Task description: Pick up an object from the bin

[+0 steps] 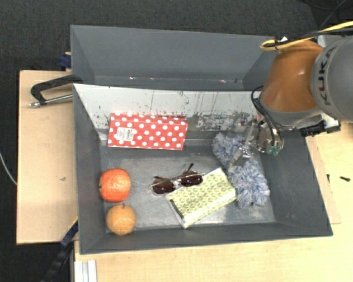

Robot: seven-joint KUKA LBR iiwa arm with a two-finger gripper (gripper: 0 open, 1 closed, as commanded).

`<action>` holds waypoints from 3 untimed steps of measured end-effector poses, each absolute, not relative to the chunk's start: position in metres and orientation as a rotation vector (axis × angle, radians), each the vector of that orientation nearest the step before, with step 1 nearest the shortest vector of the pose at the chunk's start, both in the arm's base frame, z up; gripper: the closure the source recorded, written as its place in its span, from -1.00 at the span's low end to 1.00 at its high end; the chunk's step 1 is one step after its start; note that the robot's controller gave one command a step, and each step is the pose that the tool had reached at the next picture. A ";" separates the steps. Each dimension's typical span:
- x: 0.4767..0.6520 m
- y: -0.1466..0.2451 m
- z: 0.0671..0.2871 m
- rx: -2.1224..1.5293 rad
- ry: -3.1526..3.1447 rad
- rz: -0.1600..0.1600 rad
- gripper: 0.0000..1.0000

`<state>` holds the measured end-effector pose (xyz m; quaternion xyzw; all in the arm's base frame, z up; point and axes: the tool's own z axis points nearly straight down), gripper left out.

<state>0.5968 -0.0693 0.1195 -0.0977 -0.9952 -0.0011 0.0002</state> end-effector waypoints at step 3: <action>0.607 -0.061 0.085 -0.296 -3.156 -0.006 -1.00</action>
Offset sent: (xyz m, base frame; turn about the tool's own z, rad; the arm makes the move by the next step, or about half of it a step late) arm 0.0029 0.0017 -0.0163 0.0970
